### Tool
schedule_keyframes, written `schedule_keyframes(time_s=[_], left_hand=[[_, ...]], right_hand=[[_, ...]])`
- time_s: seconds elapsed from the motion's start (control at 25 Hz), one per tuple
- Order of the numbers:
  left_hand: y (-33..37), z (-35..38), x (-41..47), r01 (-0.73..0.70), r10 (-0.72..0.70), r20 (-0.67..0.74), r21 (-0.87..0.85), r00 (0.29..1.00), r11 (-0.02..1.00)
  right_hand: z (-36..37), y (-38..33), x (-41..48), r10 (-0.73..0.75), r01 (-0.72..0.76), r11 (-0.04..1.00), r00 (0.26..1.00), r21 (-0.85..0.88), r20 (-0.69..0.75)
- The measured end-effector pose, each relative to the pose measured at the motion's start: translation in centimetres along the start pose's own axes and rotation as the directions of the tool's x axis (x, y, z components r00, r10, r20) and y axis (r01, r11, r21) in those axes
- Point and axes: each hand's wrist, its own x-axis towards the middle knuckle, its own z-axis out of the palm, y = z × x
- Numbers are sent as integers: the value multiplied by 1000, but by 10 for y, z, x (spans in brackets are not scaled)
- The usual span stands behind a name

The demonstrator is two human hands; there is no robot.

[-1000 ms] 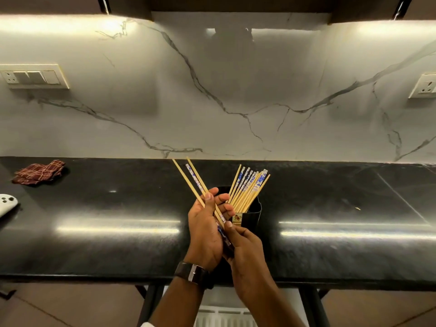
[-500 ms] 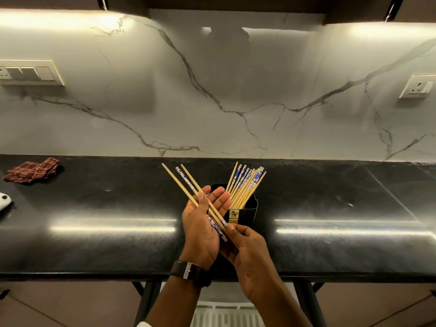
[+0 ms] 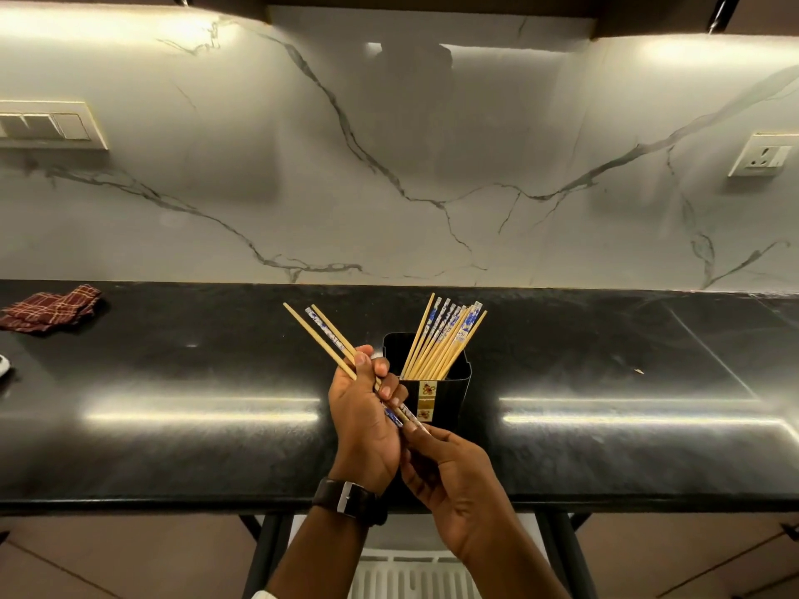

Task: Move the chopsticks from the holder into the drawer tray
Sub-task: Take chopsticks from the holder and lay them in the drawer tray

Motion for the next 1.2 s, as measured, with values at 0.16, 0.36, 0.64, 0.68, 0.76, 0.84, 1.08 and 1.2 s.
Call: schedule_keyframes(time_s=[0.16,0.36,0.64,0.68,0.76,0.84,1.08,1.2], left_hand=[[7,-2,6,-26,25,-35,-27,999,999],[41,-6,24,-119,107,-159,-67,982,991],[63,-19,29,-94,120,-99,231,988,968],[57,-17,25,-51,67,-66,210,996,976],[49,-15,19,28,-26,-46,51,999,998],[43,-15,16,79,-90,-69,-147,994,986],[10,3,-9,133,-139,-69,-82,988,988],[1,7,-12,115,-123,-102,-87,987,990]], right_hand=[[-3,-6,2,9,-9,1000,1000,6,8],[-37,-27,-6,-50,49,999,997,-20,-64],[-77,-115,-26,-403,401,915,915,-46,-20],[-75,-122,-26,-437,437,899,900,-24,0],[-68,-124,-25,-473,473,881,881,35,-3],[-59,-109,-22,-461,464,880,886,105,-52],[-16,-16,-7,-330,351,935,917,59,-223],[-5,2,-2,-293,305,952,922,6,-253]])
